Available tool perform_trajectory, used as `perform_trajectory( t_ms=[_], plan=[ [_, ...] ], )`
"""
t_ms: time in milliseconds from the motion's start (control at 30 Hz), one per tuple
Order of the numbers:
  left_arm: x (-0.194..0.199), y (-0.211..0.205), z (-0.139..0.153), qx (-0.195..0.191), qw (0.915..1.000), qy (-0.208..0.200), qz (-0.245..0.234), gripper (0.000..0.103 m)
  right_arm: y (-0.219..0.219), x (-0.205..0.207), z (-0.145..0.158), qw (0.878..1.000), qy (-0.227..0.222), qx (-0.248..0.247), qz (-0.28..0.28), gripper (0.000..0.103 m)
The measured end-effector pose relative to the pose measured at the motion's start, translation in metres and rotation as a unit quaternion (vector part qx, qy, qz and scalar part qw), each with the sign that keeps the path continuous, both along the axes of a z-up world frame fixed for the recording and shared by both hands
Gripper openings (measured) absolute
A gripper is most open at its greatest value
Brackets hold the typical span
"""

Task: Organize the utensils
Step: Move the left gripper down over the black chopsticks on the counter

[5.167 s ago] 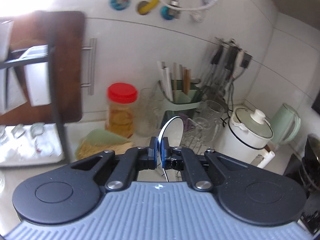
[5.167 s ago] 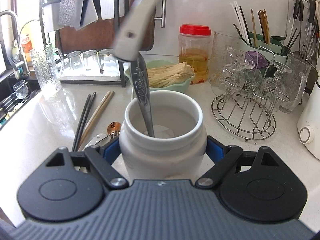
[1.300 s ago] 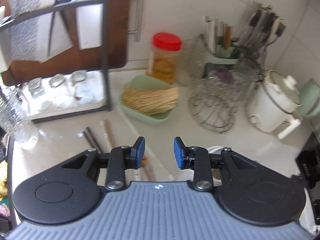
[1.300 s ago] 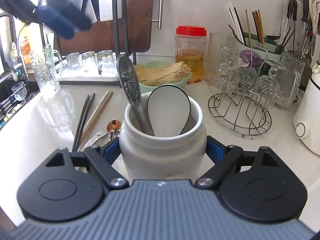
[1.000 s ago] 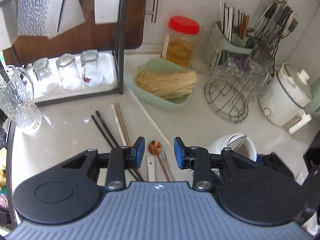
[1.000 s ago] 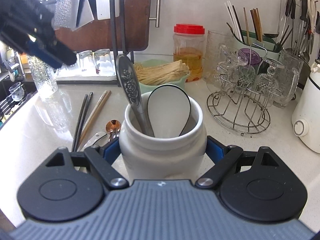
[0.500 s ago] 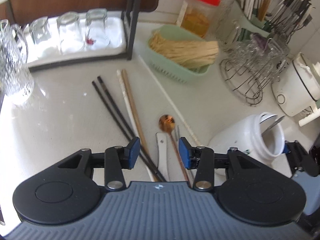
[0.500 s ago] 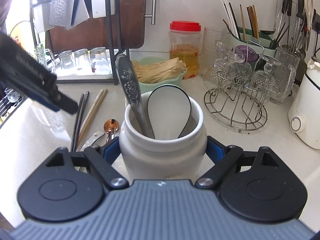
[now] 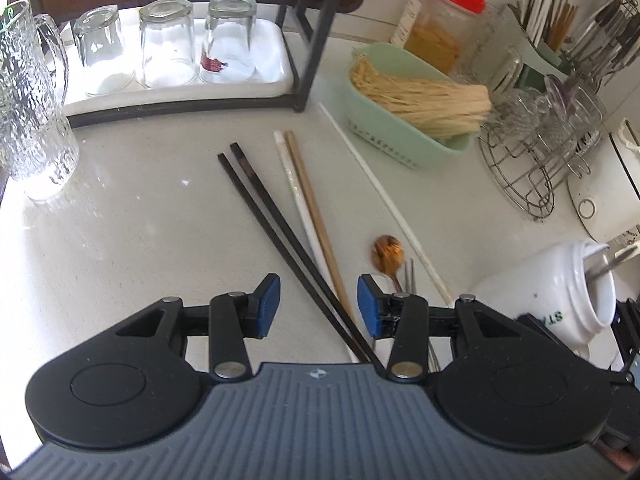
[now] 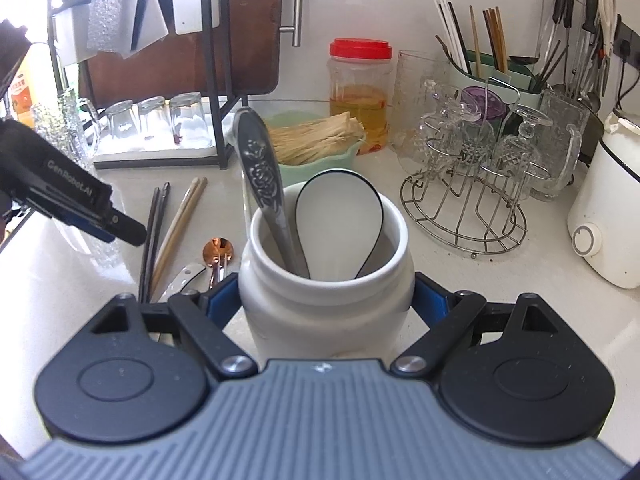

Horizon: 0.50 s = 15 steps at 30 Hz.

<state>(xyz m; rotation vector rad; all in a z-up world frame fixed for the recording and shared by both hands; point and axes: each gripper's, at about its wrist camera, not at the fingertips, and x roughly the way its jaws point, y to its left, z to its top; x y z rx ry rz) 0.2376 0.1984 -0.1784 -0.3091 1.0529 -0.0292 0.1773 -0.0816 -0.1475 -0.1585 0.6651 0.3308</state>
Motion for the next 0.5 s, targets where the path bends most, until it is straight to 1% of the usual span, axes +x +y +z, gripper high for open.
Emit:
perform_trajectory(
  t_ms=[300,500],
  plan=[
    [0.006,0.012,-0.014,-0.028,0.9995,0.011,0.006,0.048,0.002,-0.003,0.001,1.0,0.002,-0.001,-0.02,0.09],
    [0.01,0.019,-0.021,-0.031,0.9994,0.014,0.001,0.048,0.005,-0.004,0.001,0.999,0.005,-0.003,-0.037,0.09]
  ],
)
